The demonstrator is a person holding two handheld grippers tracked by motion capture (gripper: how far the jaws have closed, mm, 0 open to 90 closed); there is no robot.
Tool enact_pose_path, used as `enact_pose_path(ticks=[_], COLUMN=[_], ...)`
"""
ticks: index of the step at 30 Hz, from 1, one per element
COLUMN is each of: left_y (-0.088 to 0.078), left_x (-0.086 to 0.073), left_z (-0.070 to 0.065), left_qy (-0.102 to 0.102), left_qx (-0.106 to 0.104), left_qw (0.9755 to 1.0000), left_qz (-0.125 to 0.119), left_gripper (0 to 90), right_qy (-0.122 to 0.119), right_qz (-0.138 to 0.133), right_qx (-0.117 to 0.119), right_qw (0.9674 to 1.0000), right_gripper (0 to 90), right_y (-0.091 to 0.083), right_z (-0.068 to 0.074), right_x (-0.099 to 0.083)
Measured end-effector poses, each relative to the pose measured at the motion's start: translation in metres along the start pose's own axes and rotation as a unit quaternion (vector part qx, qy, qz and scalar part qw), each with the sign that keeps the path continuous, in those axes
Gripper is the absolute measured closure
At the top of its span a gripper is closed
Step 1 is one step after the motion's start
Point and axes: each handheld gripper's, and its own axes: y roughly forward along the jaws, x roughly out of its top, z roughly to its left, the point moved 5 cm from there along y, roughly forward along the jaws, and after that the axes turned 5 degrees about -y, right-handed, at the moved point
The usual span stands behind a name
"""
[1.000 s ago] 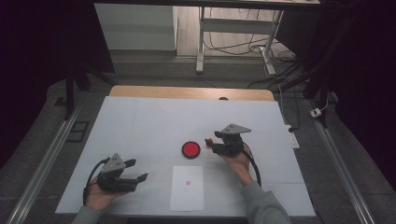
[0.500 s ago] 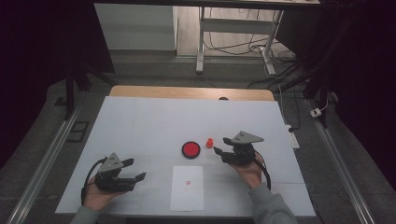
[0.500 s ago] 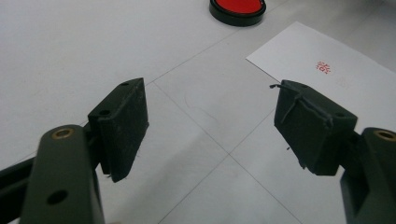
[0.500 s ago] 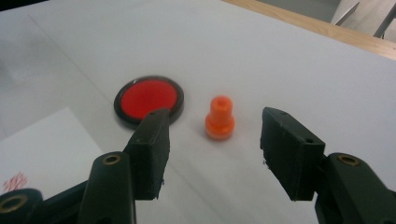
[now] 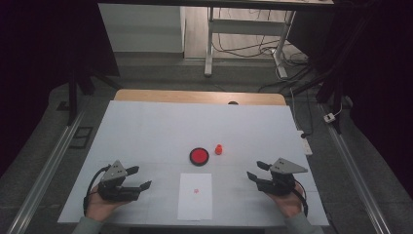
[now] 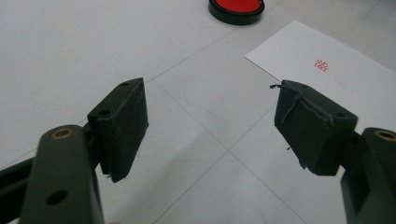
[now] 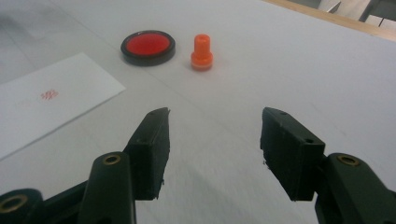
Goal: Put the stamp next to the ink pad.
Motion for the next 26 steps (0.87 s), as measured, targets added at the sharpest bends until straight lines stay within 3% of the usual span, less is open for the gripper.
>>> enact_pose_path(ticks=[8,26], left_y=[0.002,0.002], left_x=[-0.001,-0.001], left_z=[0.000,0.001], left_qy=[0.002,0.002], left_qx=[0.003,0.005], left_qw=[1.0000,1.0000], left_qz=[0.005,0.004], left_gripper=[26.2,26.0], right_qy=[0.006,0.006], right_qz=[0.004,0.010], right_qx=[0.000,0.015], right_qw=[1.0000,0.9998], right_gripper=[42.1,41.2], right_y=[-0.021,-0.021], right_z=[-0.010,-0.011], right_x=[-0.021,-0.022])
